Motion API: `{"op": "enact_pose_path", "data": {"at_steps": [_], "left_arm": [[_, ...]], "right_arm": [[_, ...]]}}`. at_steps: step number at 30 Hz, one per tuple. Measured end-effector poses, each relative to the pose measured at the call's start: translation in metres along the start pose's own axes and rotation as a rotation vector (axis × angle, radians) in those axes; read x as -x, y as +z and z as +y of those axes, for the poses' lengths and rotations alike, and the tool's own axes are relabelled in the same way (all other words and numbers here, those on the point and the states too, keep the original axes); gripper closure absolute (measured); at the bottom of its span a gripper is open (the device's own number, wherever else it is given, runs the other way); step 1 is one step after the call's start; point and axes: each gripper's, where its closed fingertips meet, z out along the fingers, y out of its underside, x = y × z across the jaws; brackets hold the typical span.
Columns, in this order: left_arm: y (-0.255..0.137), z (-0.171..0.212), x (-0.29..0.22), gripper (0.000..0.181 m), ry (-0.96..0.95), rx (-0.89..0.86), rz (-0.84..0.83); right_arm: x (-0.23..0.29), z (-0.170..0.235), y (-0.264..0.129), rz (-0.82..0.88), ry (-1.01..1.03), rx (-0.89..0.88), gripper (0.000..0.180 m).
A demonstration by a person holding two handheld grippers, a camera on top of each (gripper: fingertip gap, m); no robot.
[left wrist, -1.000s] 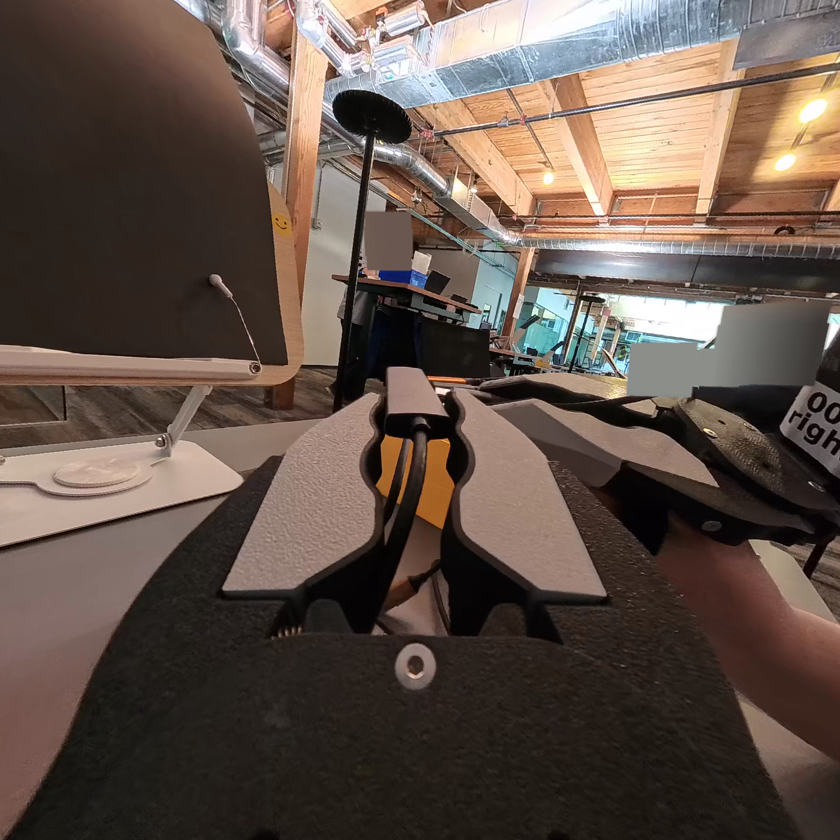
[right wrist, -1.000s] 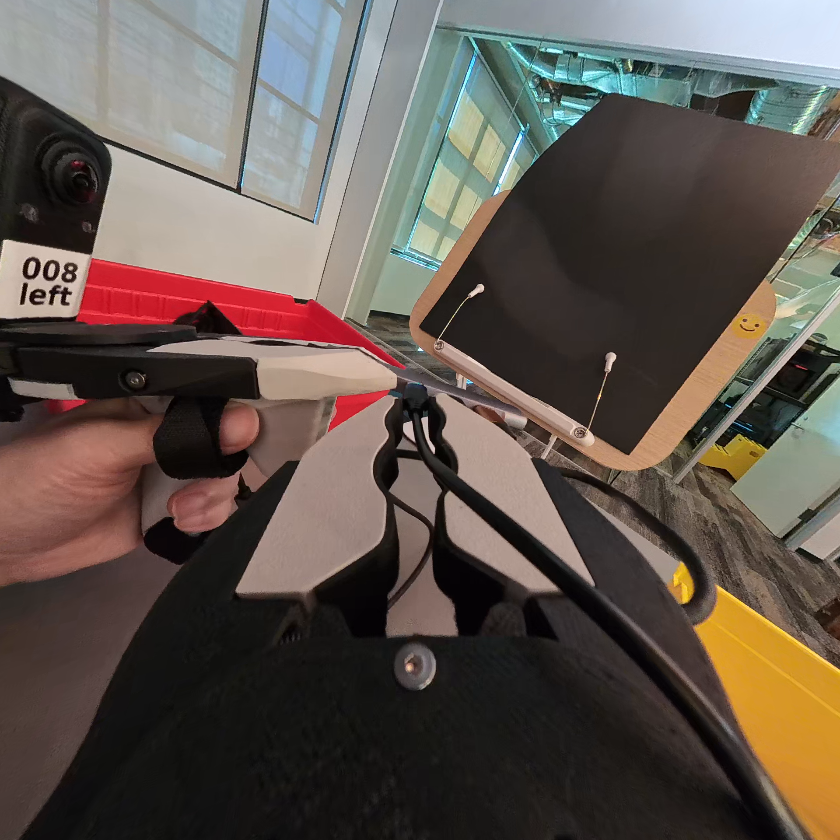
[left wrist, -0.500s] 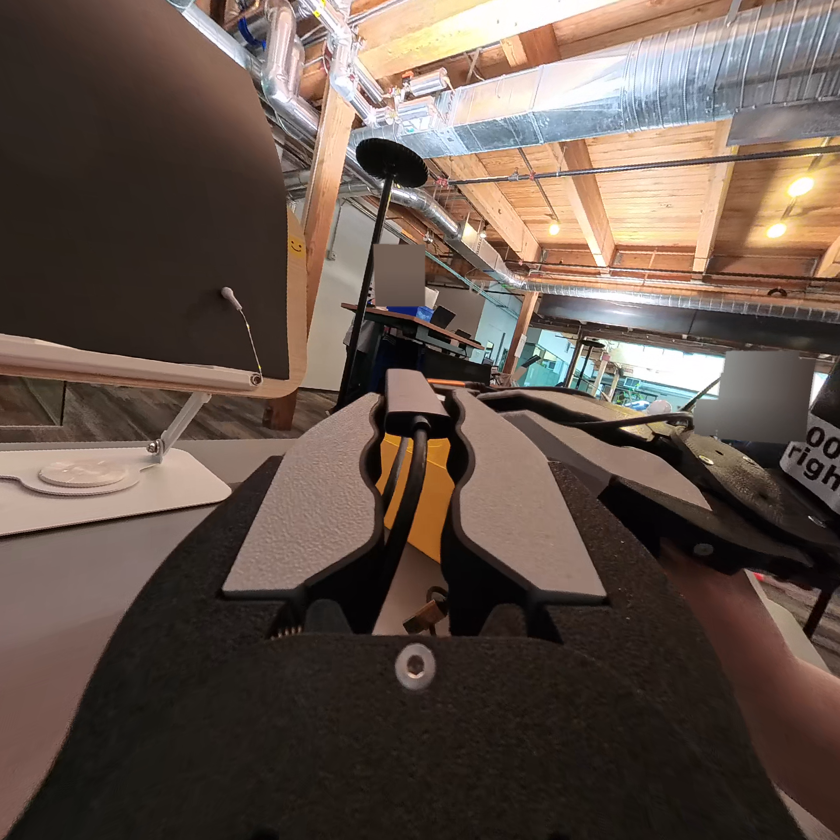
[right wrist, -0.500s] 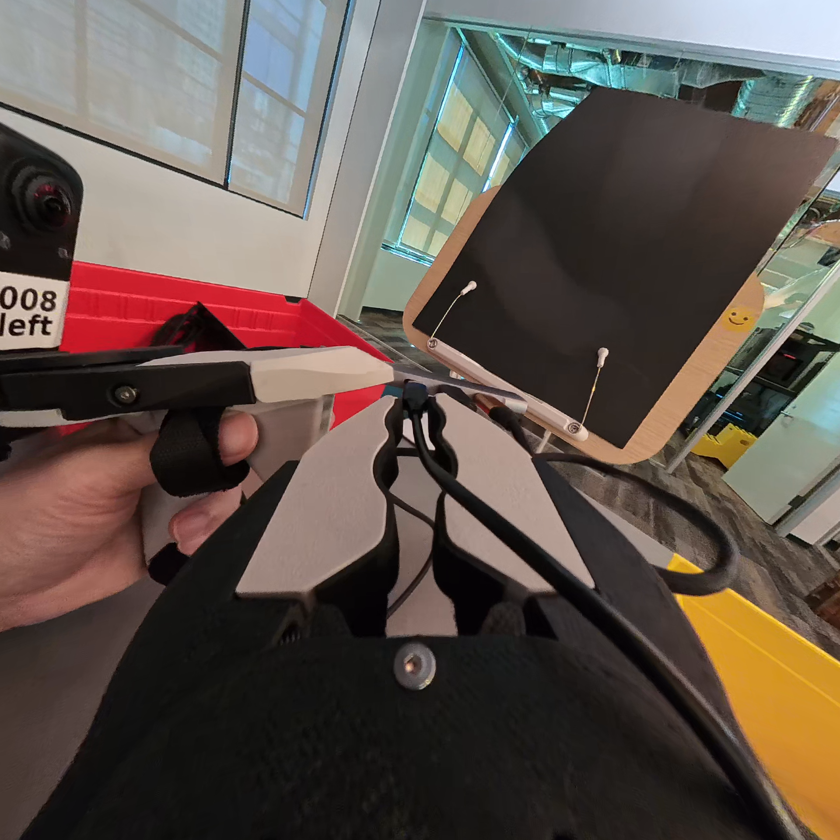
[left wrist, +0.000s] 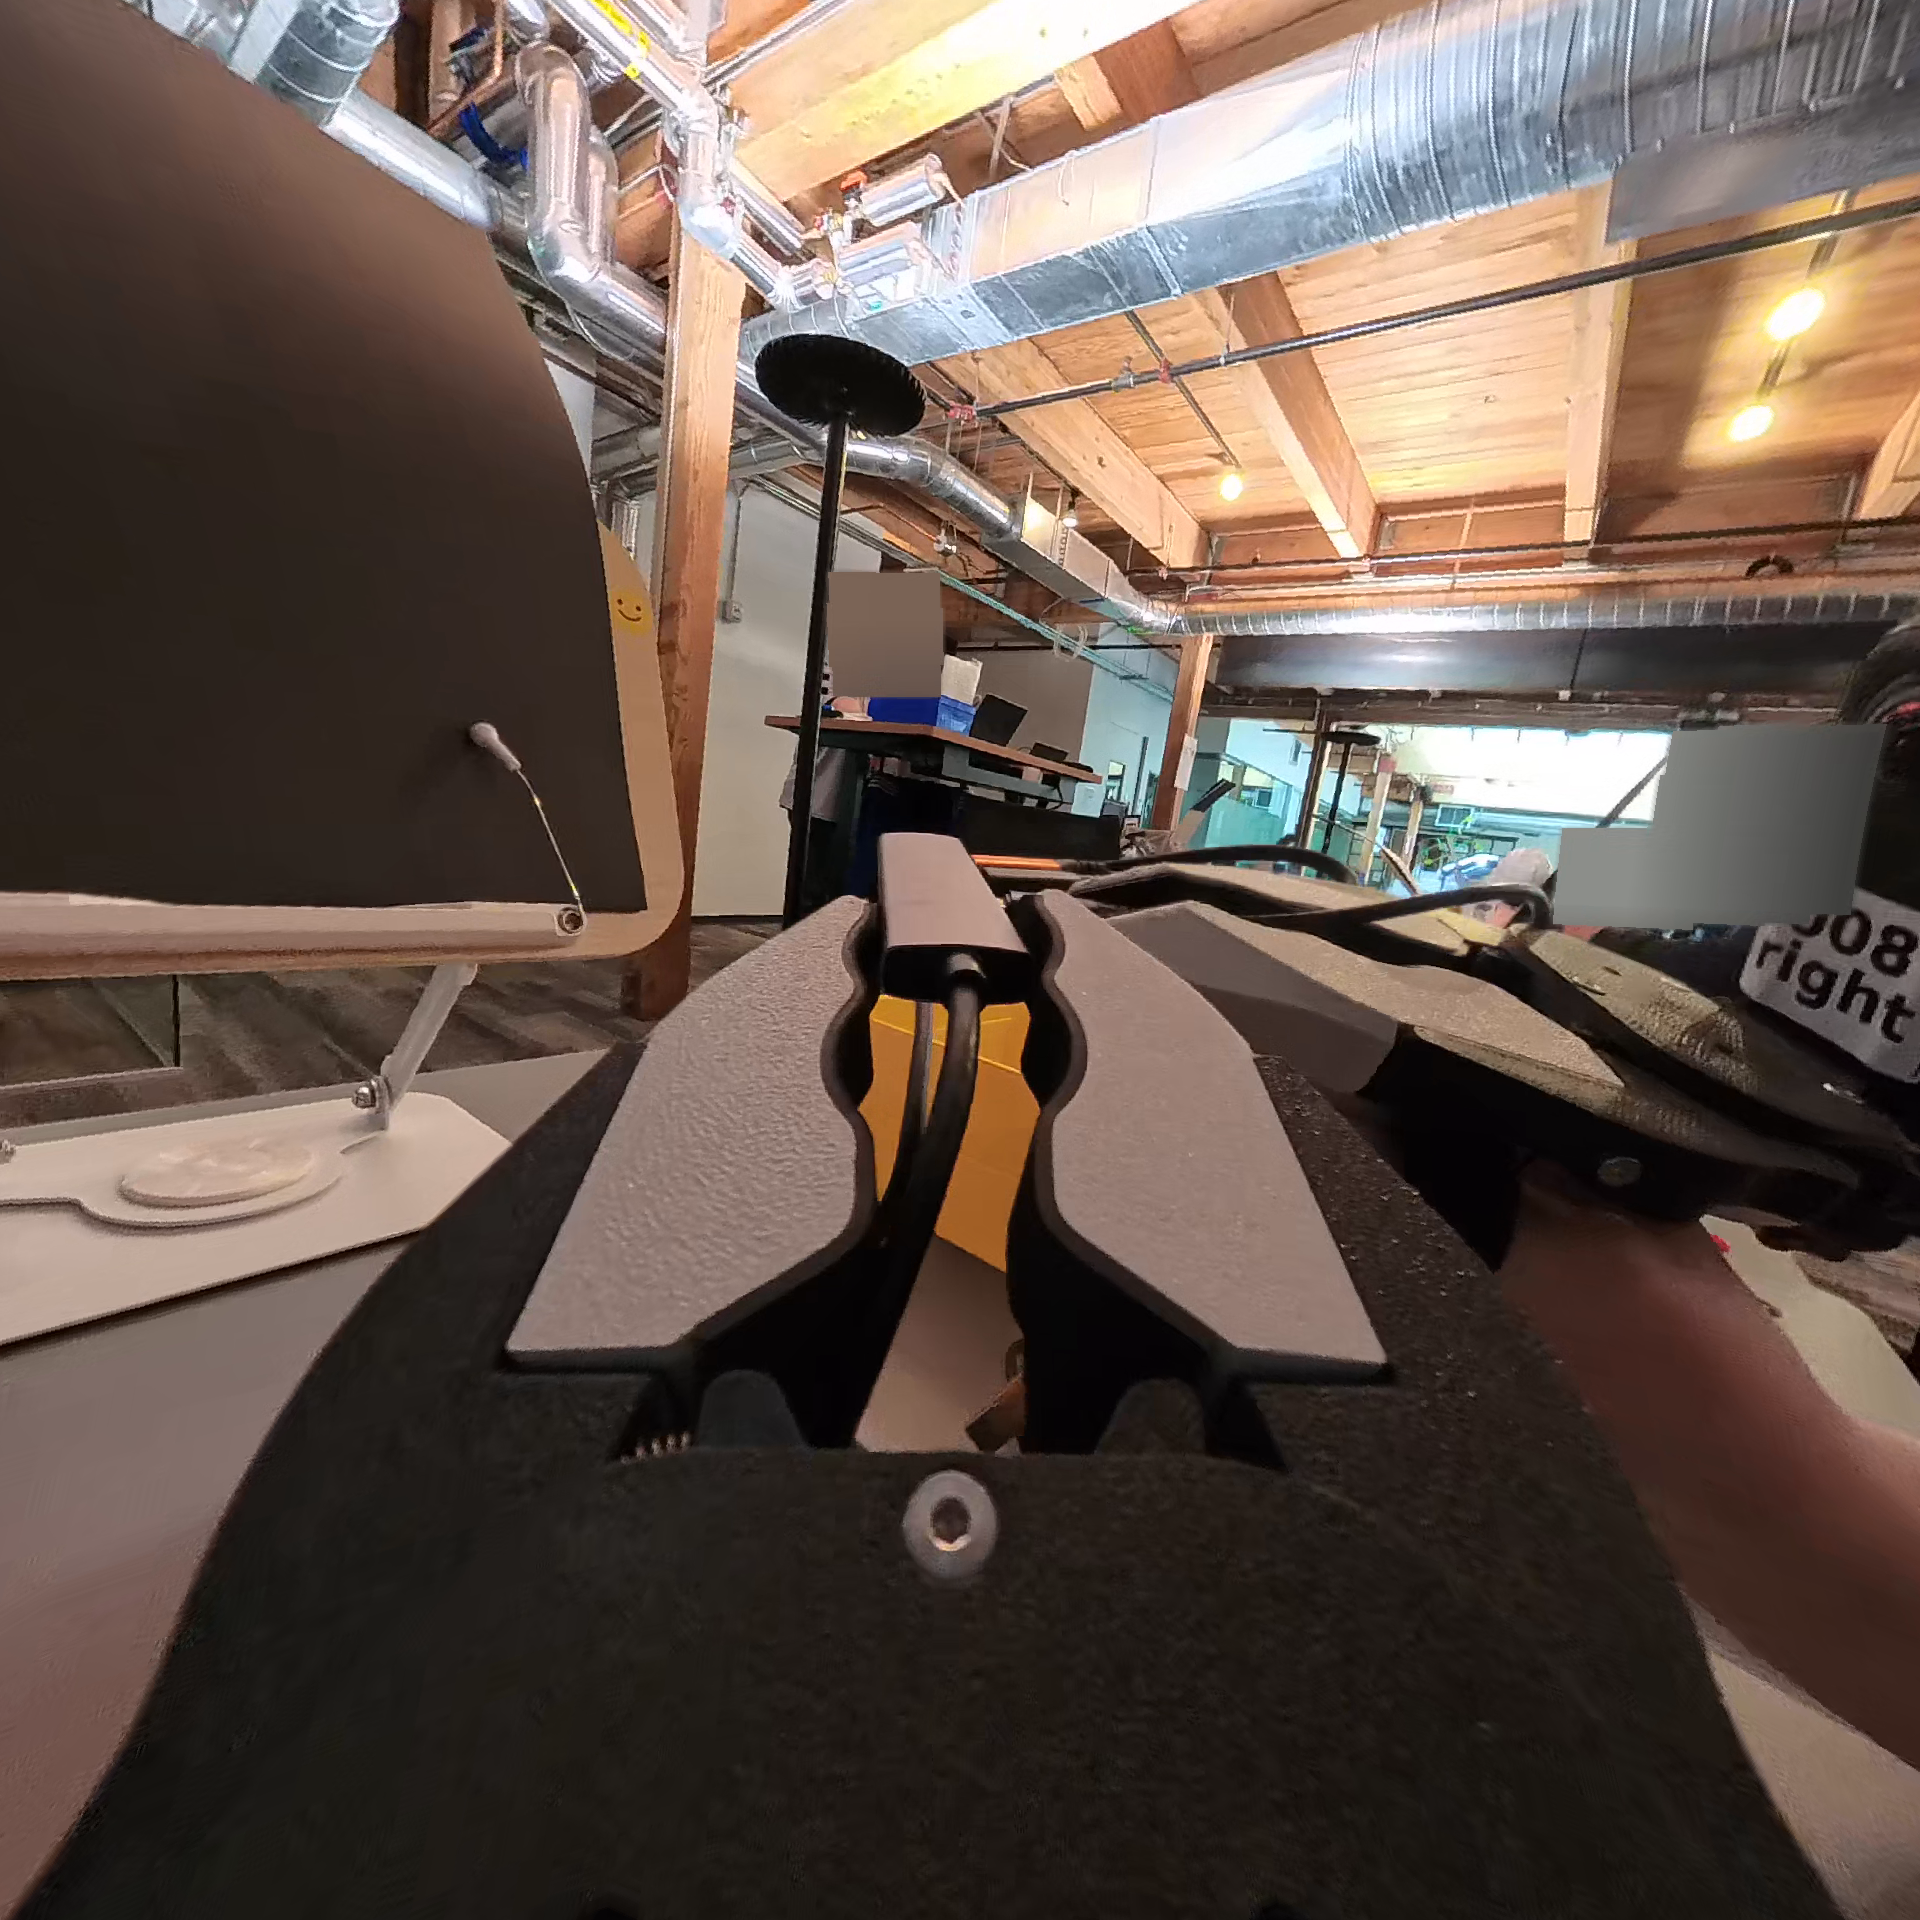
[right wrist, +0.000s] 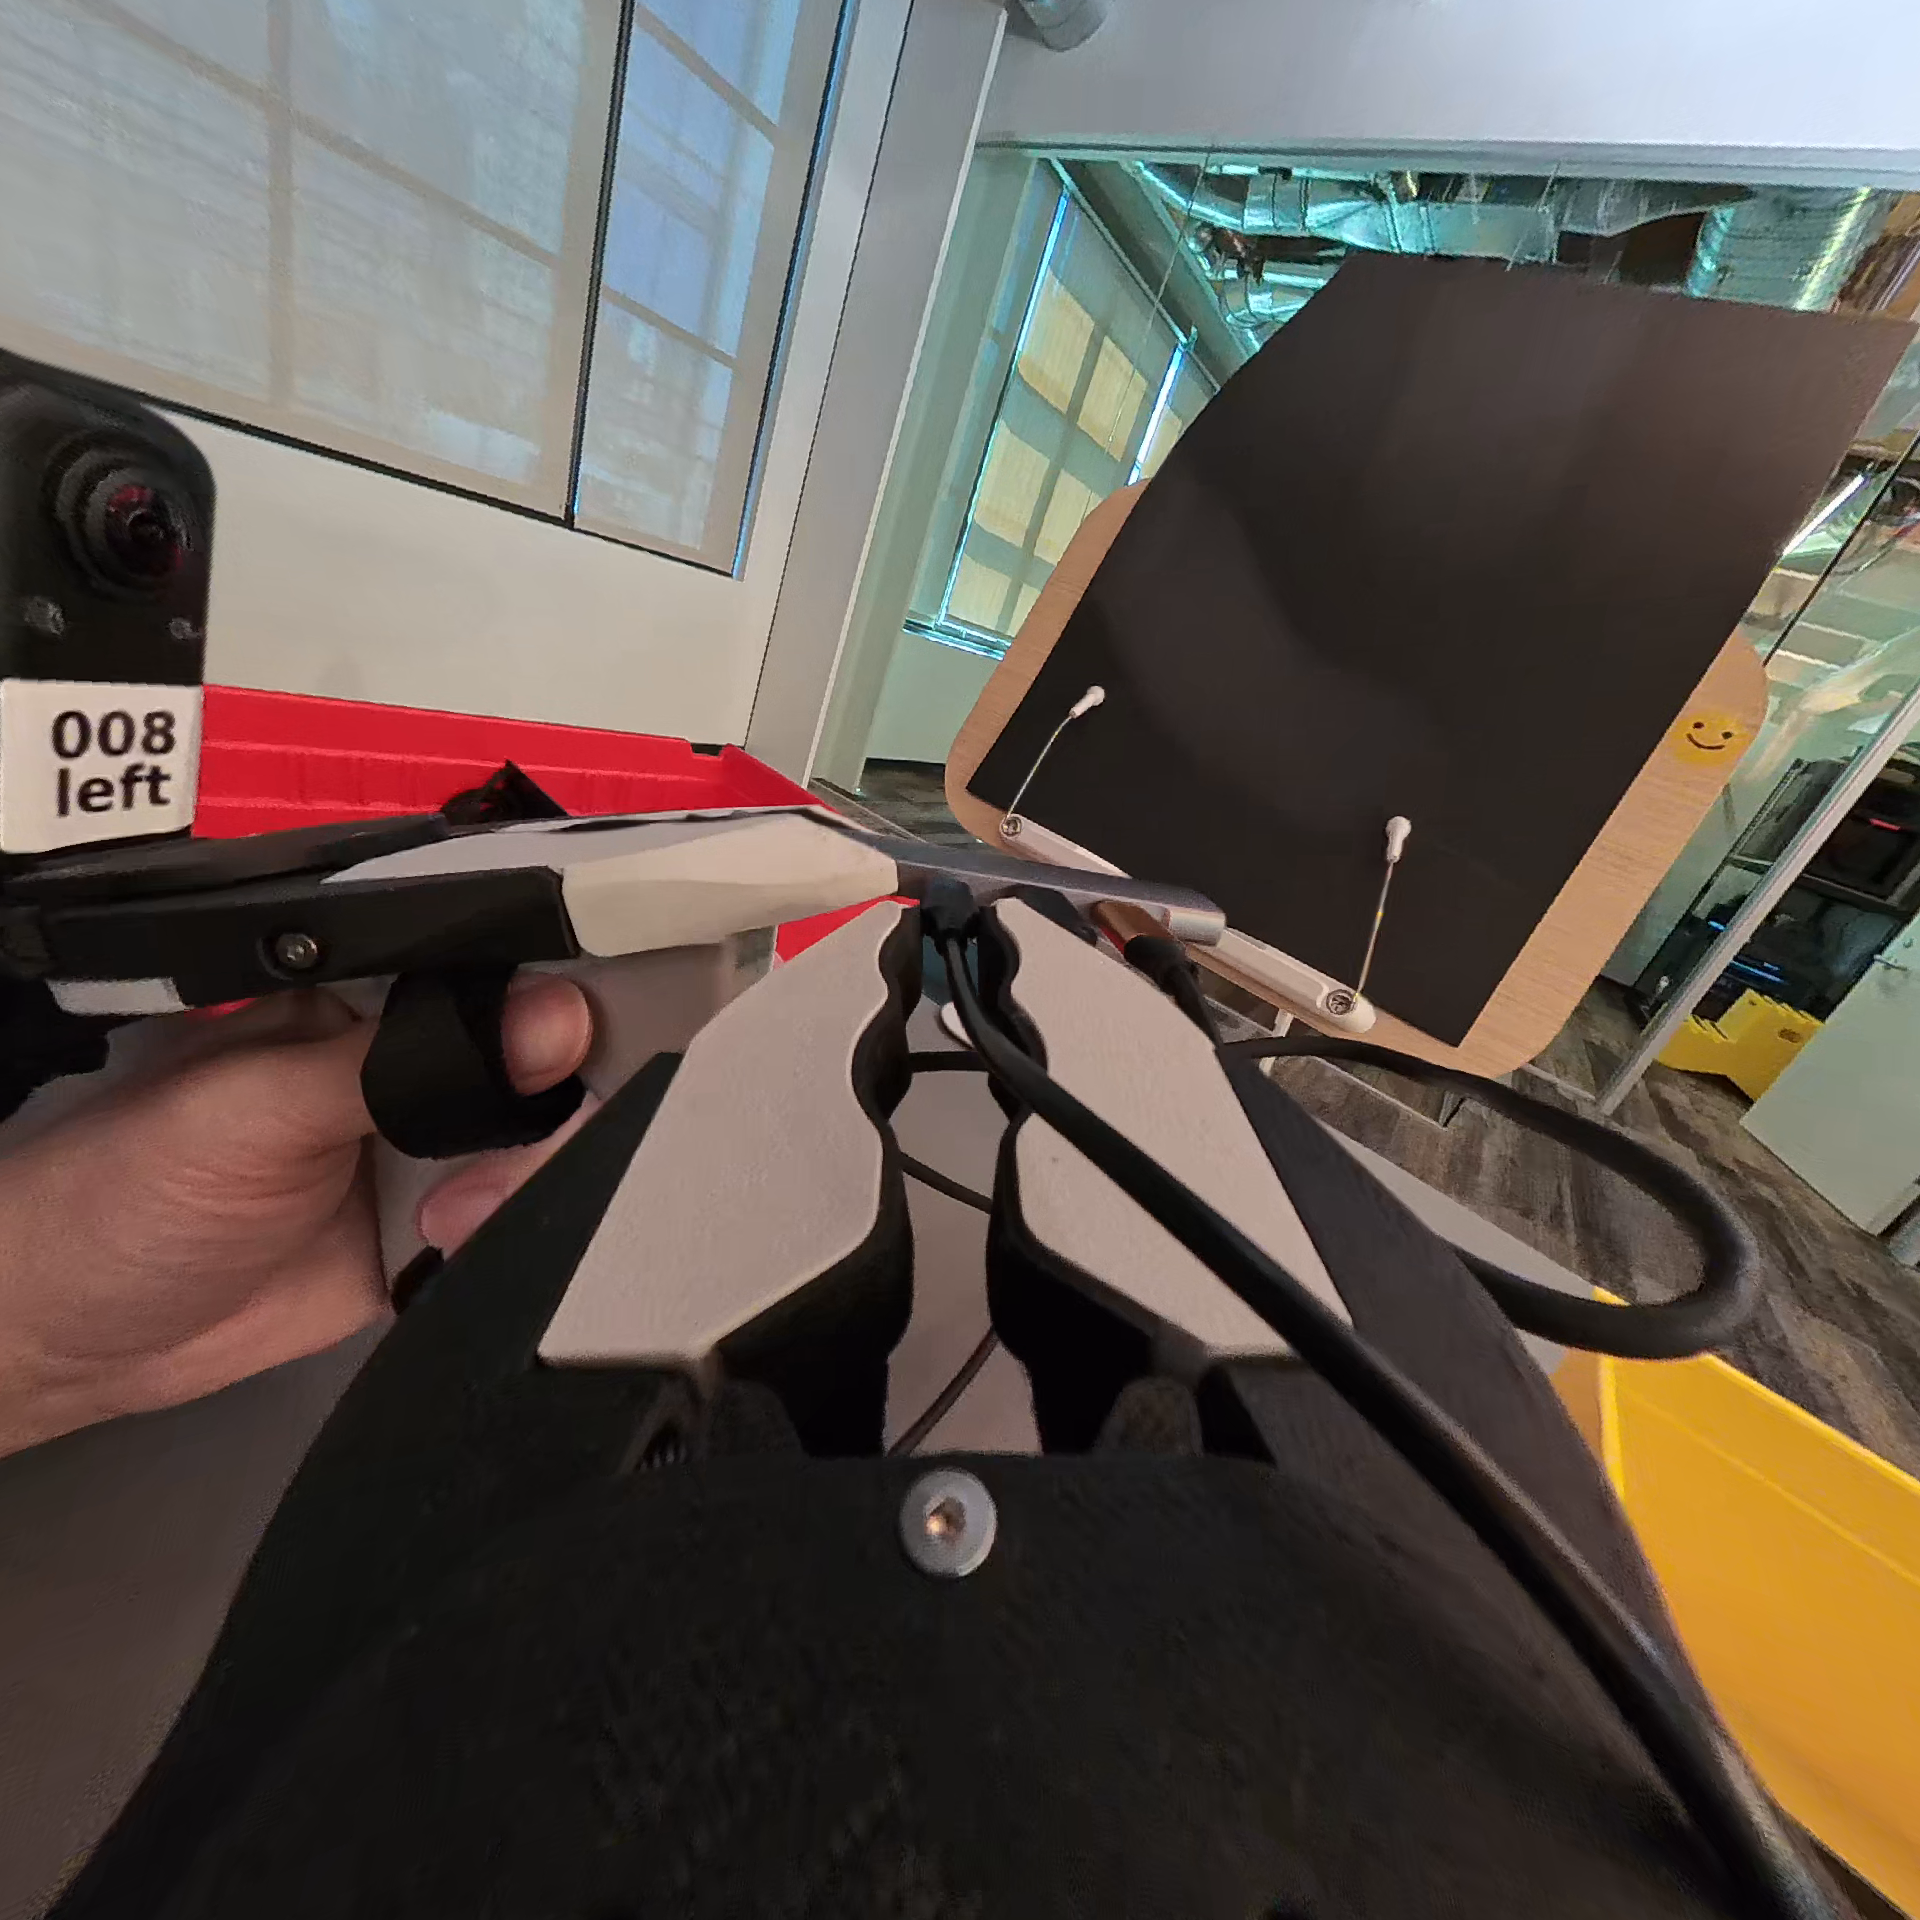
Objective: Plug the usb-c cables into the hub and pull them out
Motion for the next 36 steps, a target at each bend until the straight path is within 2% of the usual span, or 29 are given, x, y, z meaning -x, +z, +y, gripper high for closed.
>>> {"op": "enact_pose_path", "data": {"at_steps": [10, 23, 30, 33, 36], "left_arm": [[0.001, -0.002, -0.006, 0.156, -0.033, 0.023, 0.021], [0.002, -0.002, -0.014, 0.155, 0.174, 0.118, -0.030], [0.001, -0.008, -0.020, 0.155, 0.219, 0.132, -0.019], [0.002, -0.009, -0.017, 0.156, 0.317, 0.114, -0.076], [0.000, -0.018, -0.019, 0.156, 0.457, 0.061, -0.111]], "right_arm": [[-0.001, -0.003, -0.004, 0.000, -0.043, -0.001, 0.168], [-0.004, -0.003, -0.007, -0.011, 0.002, 0.016, 0.169], [-0.002, -0.009, -0.010, -0.003, -0.013, -0.002, 0.169], [-0.003, -0.004, -0.005, -0.037, 0.055, 0.012, 0.168], [0.000, -0.013, -0.006, -0.133, 0.232, -0.063, 0.168]]}}
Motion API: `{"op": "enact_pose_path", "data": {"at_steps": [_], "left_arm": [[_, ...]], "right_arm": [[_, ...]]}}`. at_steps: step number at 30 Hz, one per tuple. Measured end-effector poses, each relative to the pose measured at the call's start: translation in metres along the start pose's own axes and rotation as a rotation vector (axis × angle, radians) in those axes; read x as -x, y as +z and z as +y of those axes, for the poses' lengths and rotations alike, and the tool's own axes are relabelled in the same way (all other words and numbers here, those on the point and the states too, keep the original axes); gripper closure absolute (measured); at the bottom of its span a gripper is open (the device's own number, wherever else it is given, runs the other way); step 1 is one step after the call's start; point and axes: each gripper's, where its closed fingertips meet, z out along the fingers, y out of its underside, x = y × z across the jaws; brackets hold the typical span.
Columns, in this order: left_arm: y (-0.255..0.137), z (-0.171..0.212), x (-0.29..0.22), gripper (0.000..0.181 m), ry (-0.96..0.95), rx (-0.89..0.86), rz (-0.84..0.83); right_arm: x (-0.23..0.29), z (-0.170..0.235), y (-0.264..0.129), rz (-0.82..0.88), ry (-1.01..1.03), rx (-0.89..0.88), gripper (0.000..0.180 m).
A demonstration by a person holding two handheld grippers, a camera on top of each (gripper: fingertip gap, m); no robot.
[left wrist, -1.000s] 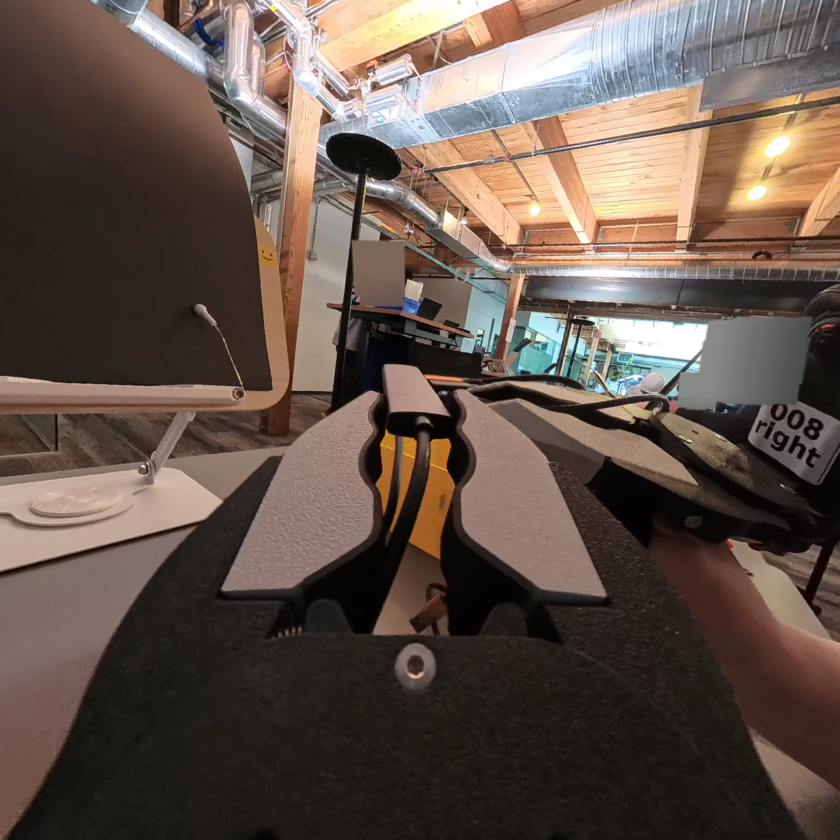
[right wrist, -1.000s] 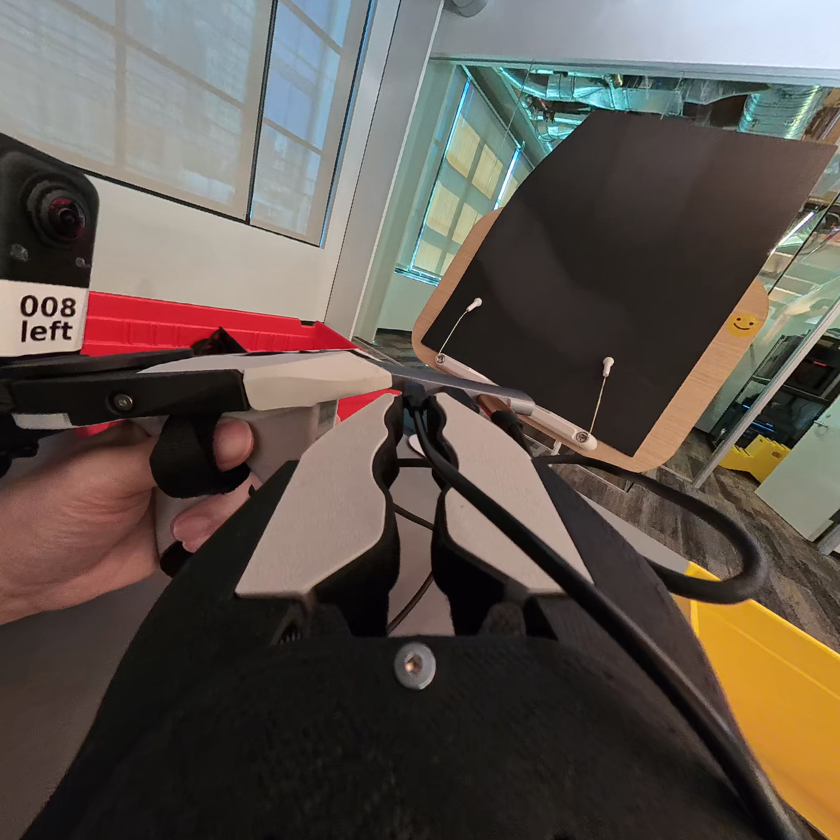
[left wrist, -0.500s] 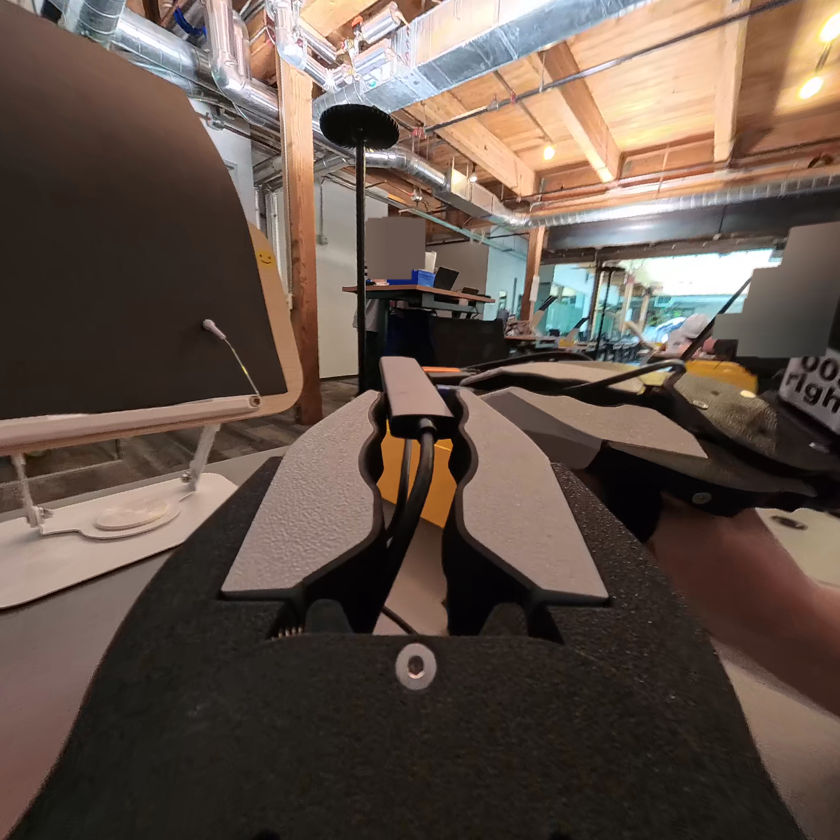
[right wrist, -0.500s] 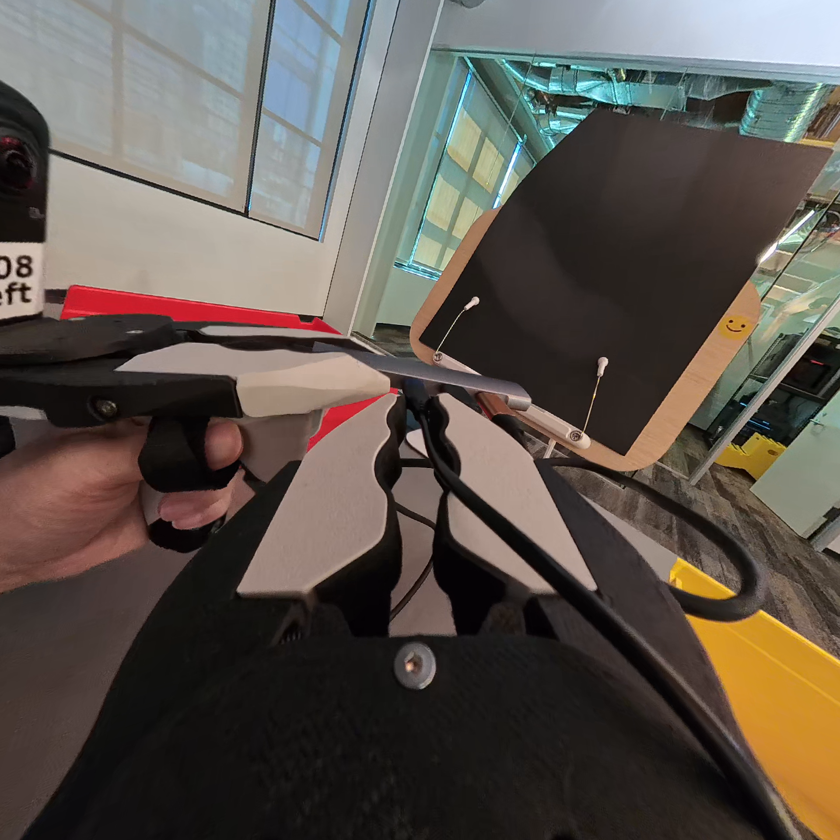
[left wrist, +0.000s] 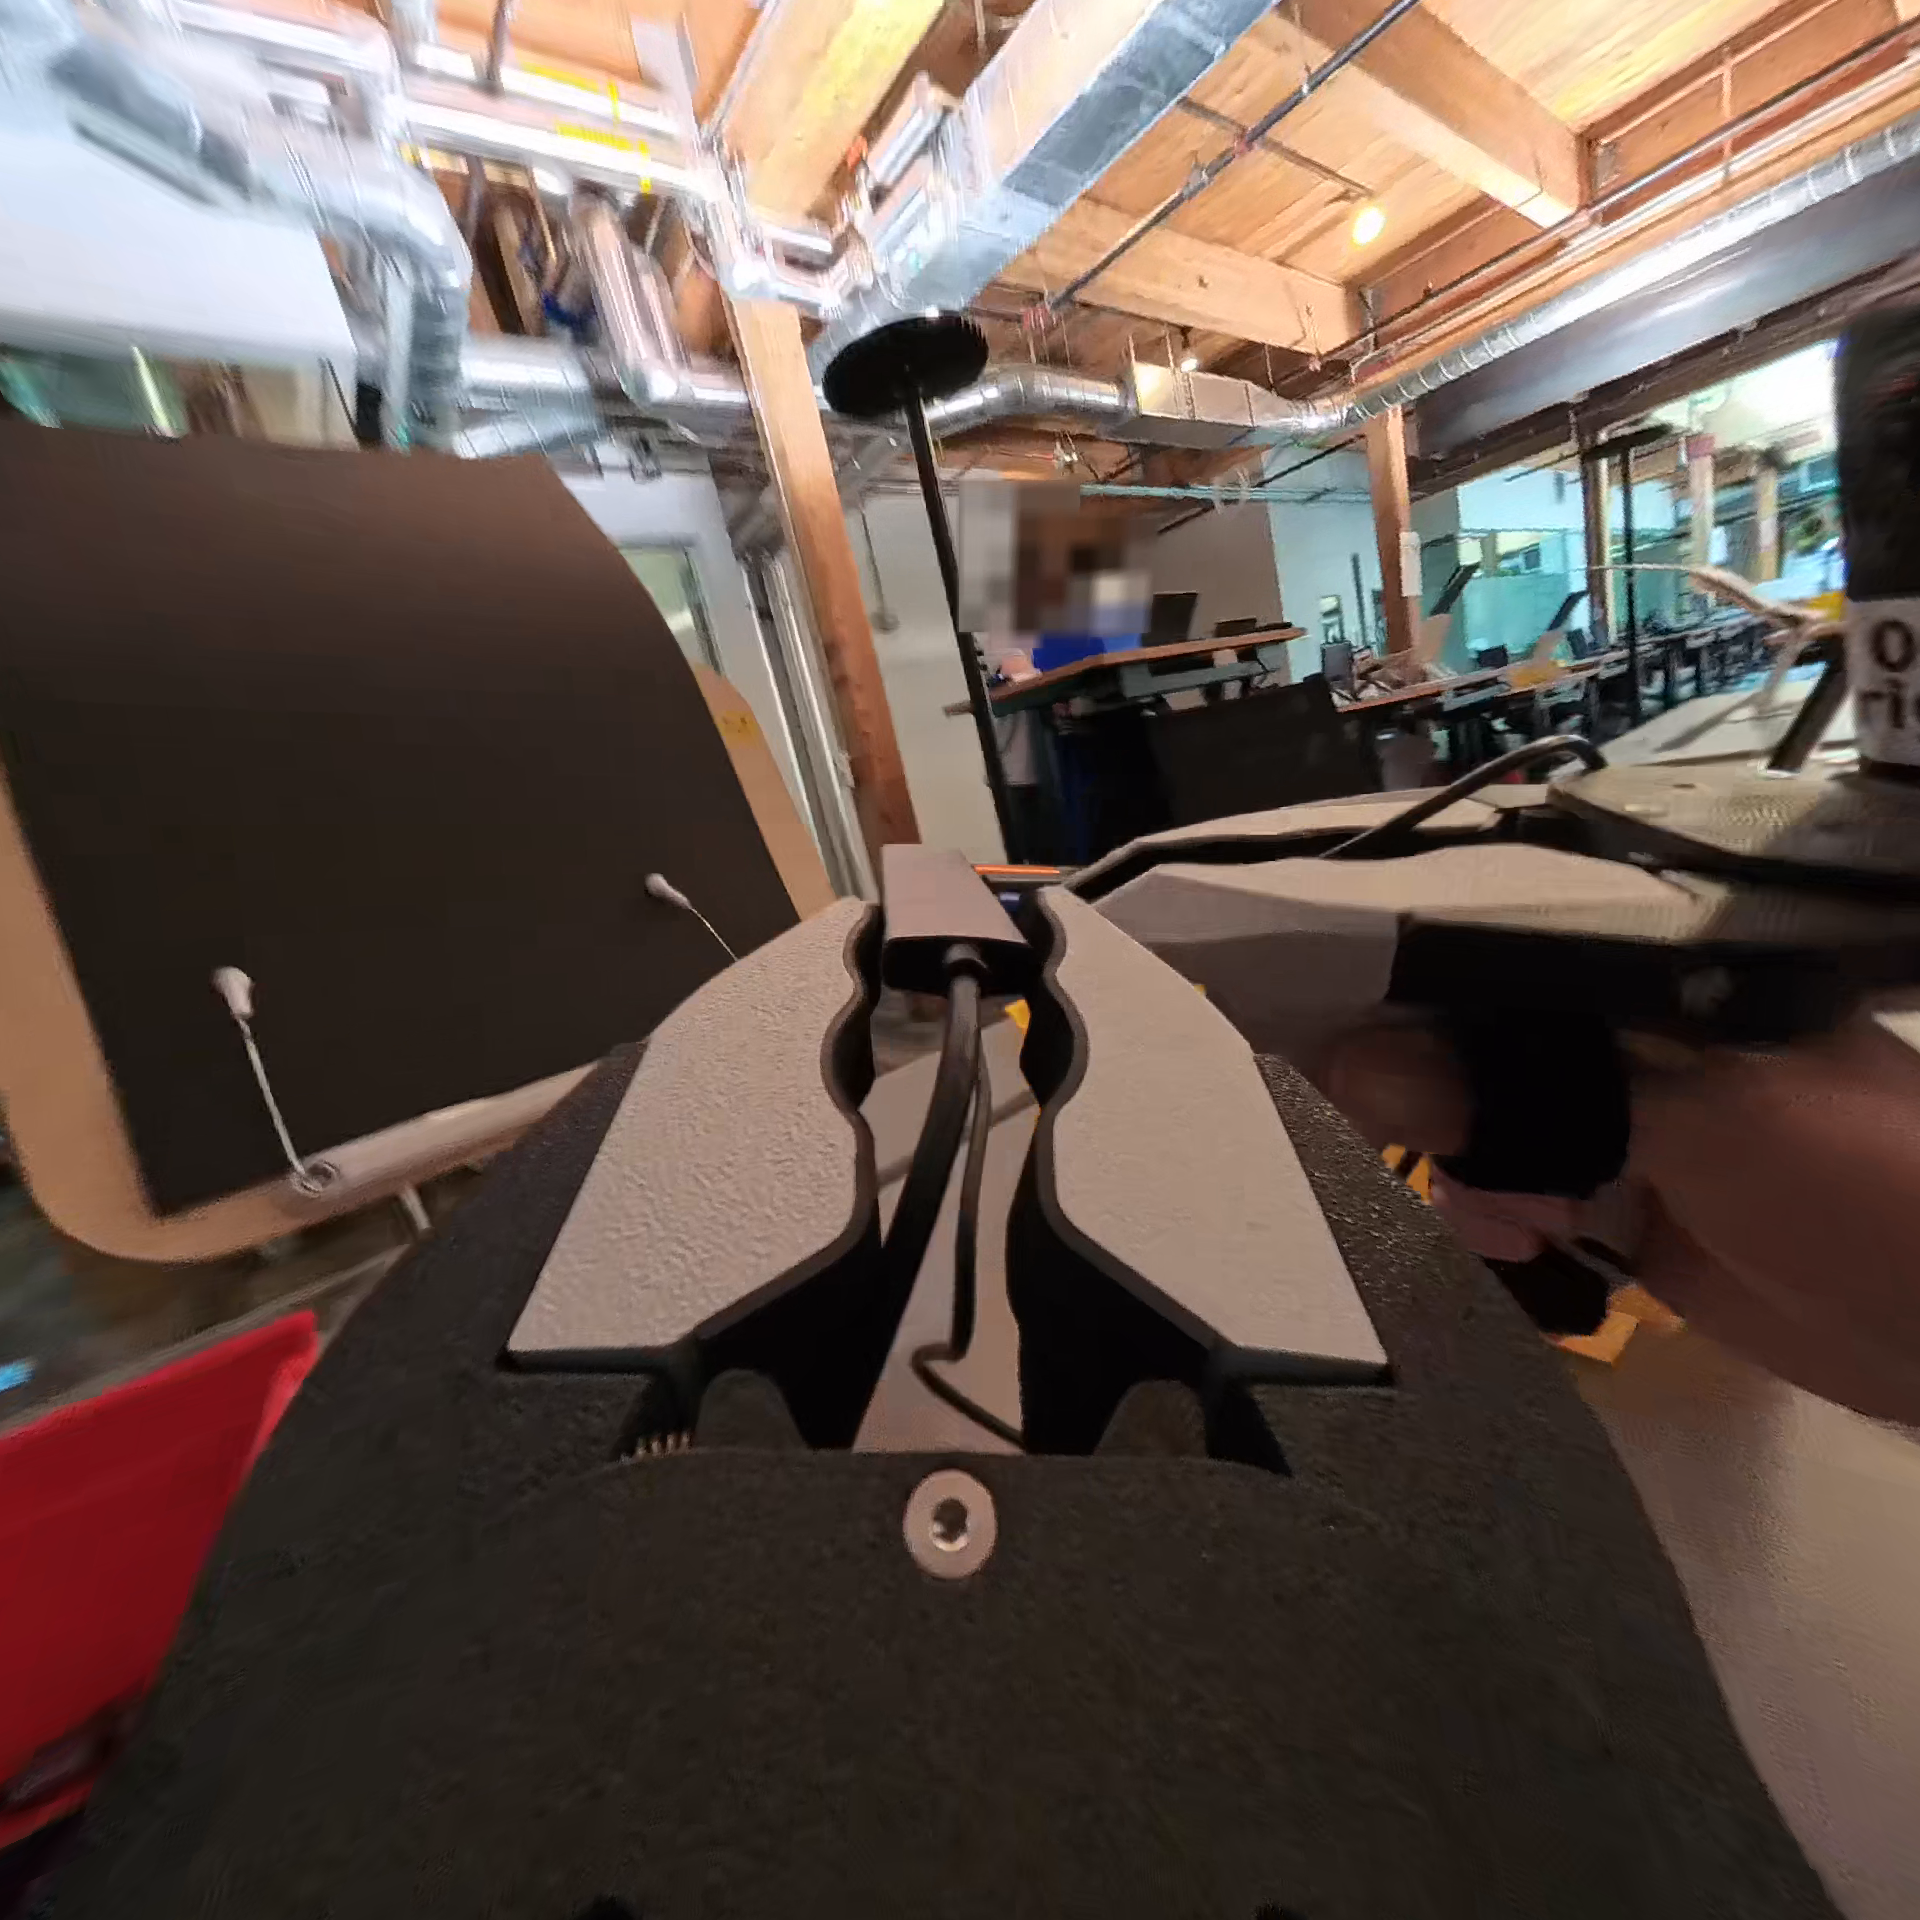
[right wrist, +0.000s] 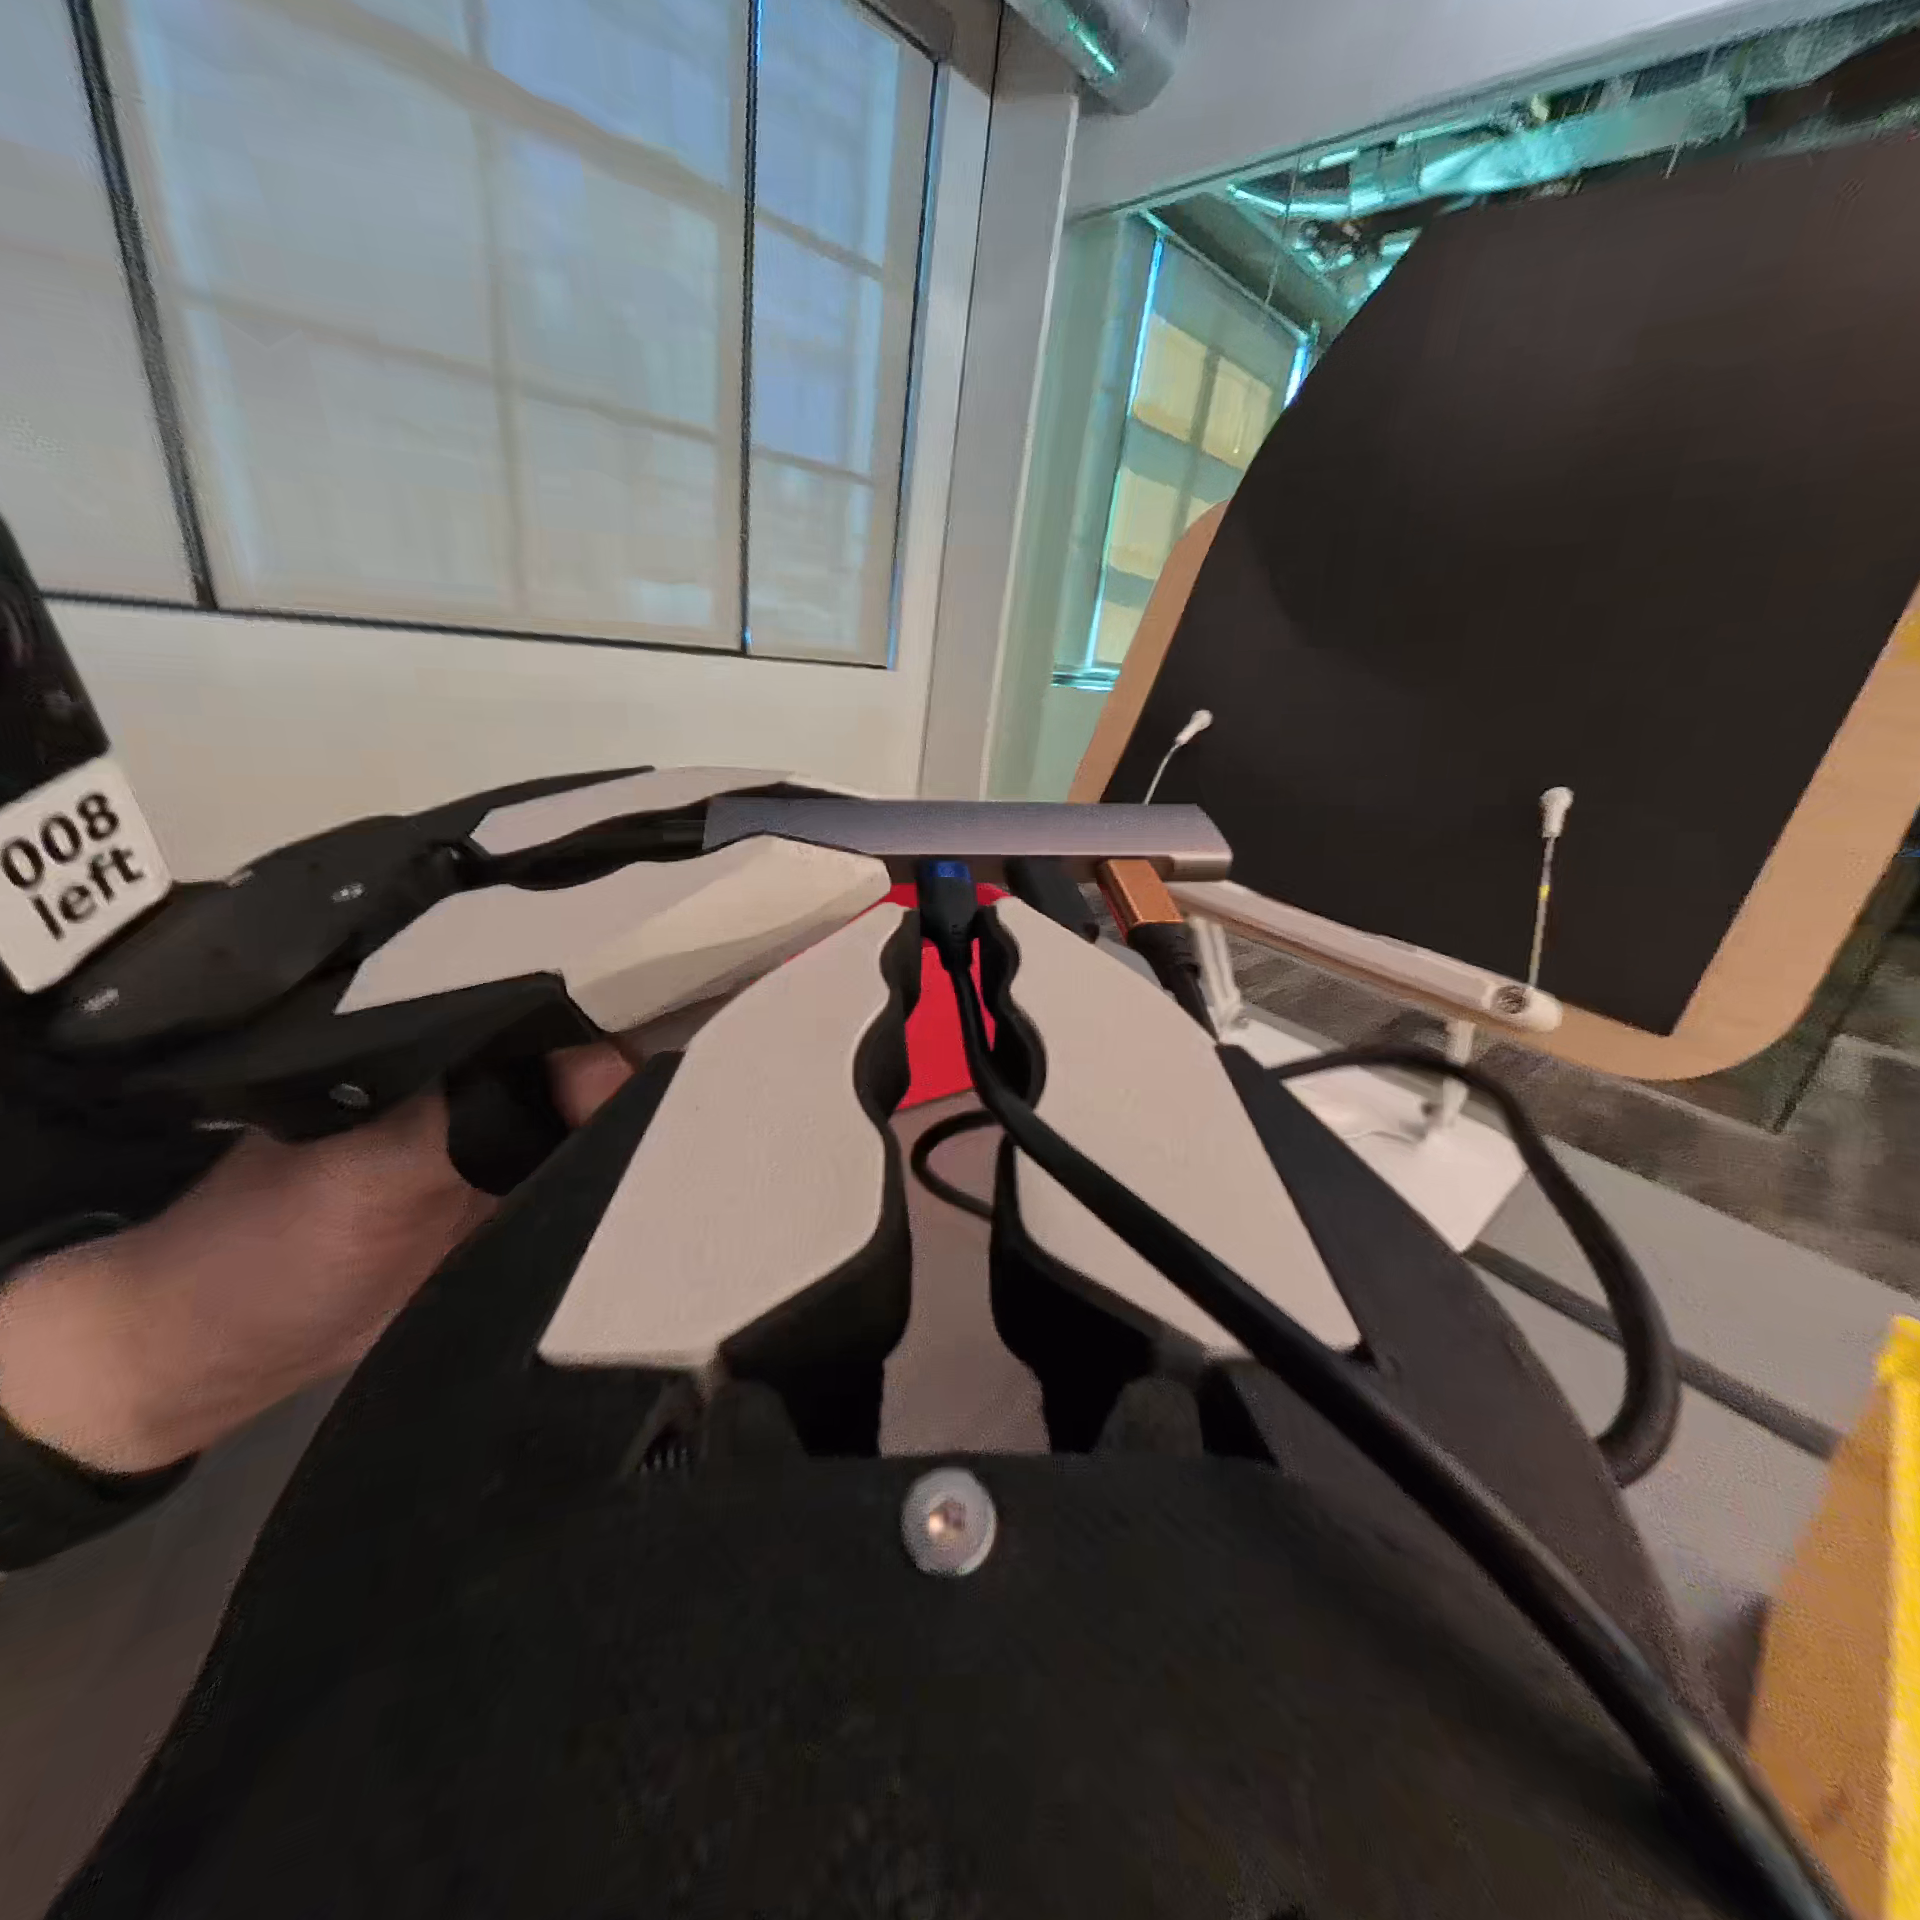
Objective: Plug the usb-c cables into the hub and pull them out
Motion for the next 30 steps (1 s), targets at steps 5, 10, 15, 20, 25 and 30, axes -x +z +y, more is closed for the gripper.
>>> {"op": "enact_pose_path", "data": {"at_steps": [5, 10, 15, 20, 25, 30], "left_arm": [[-0.003, -0.005, -0.002, 0.157, 0.039, -0.036, 0.000], [-0.005, -0.013, -0.003, 0.157, 0.085, -0.072, -0.028], [-0.008, -0.018, 0.000, 0.157, 0.095, -0.094, -0.044], [-0.008, -0.019, -0.001, 0.156, 0.065, -0.103, -0.008], [-0.007, -0.015, 0.000, 0.157, 0.041, -0.091, 0.011], [-0.007, -0.014, 0.000, 0.157, 0.029, -0.089, 0.009]], "right_arm": [[0.004, -0.004, -0.003, 0.025, -0.041, -0.015, 0.168], [0.006, -0.009, -0.005, 0.034, -0.034, -0.034, 0.168], [0.008, -0.010, -0.006, 0.023, -0.023, -0.034, 0.173], [0.009, -0.012, -0.008, 0.008, -0.019, -0.066, 0.174], [0.009, -0.010, -0.007, 0.010, -0.036, -0.068, 0.174], [0.008, -0.011, -0.008, 0.004, -0.025, -0.080, 0.173]]}}
